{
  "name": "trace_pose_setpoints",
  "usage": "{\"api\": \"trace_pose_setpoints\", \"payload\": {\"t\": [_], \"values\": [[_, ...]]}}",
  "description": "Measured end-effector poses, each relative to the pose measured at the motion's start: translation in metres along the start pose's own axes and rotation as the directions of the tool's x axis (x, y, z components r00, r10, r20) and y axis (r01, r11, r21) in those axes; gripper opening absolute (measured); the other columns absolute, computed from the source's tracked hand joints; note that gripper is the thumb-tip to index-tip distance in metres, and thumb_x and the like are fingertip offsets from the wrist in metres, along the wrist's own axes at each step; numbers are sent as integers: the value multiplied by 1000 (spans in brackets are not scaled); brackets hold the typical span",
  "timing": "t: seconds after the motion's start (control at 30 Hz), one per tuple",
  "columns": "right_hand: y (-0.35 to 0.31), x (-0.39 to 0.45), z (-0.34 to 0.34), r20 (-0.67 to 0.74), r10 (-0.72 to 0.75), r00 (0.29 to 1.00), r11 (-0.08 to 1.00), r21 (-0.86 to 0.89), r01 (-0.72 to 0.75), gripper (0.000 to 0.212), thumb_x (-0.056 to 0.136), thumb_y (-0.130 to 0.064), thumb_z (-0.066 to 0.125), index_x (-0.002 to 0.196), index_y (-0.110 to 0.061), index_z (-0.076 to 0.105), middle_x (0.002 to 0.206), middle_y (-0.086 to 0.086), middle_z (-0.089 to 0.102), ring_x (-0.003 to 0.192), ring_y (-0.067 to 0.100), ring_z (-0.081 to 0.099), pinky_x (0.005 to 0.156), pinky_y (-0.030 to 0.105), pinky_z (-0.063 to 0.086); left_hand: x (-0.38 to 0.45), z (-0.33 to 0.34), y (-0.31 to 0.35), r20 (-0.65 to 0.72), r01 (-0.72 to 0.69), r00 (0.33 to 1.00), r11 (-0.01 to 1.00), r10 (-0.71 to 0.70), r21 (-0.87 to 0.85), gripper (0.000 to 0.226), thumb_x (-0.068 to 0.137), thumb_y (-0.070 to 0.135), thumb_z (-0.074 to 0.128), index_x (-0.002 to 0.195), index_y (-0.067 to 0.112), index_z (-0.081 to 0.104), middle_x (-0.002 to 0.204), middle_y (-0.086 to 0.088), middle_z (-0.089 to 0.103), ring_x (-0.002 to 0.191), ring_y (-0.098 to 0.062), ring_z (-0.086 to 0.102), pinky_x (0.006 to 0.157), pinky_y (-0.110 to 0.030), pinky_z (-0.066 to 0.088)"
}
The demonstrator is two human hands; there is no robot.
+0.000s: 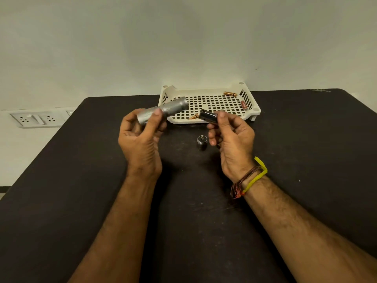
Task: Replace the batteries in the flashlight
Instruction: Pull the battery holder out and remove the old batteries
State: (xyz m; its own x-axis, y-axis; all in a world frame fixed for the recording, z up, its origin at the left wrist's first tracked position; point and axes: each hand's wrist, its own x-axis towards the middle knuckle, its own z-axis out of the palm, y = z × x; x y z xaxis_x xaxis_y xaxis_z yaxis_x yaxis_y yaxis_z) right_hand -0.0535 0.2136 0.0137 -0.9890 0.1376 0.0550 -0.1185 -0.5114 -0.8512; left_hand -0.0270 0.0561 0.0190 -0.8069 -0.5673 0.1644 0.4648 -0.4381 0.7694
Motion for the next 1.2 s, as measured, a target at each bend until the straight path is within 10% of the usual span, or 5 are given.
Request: {"api": "trace_pose_setpoints", "payload": {"t": [0.3,0.47,0.67,0.97,1.2], "values": [[5,2,-1,-41,-138,990,975,-183,128,20,87,-3,74,102,-4,61,92,24,69,63,14,64,48,18,49,5,-4,-10,13,200,980,980,-200,22,53,85,17,69,131,-5,56,107,-10,72,90,-16,73,84,-27,58],[7,4,-3,-35,-110,993,968,-231,99,26,87,-2,74,111,-8,66,93,2,72,74,11,65,55,17,53,5,-10,-21,-40,-35,997,860,64,508,28,99,21,61,123,7,63,103,-5,70,87,-4,66,74,-16,54],[7,4,-4,-38,-72,997,965,-255,60,21,89,-2,71,107,-12,70,94,4,73,74,9,64,51,15,50,1,-9,-22,6,-95,991,684,131,724,29,93,28,69,119,18,60,108,5,69,101,-12,67,88,-29,56],[-3,-25,-17,31,-46,998,920,-387,54,21,91,-2,70,101,-19,71,83,-2,72,71,7,63,58,19,53,0,-13,-20,-40,-40,990,536,138,843,26,93,25,68,117,22,58,84,27,51,73,16,47,60,1,32],[-5,-44,-34,143,-35,989,876,-471,99,25,87,-4,74,99,-26,73,85,-10,74,71,-4,64,68,19,56,-27,-8,-4,5,-153,952,461,305,874,69,84,25,78,141,13,41,144,-8,48,135,-21,44,115,-36,35]]}}
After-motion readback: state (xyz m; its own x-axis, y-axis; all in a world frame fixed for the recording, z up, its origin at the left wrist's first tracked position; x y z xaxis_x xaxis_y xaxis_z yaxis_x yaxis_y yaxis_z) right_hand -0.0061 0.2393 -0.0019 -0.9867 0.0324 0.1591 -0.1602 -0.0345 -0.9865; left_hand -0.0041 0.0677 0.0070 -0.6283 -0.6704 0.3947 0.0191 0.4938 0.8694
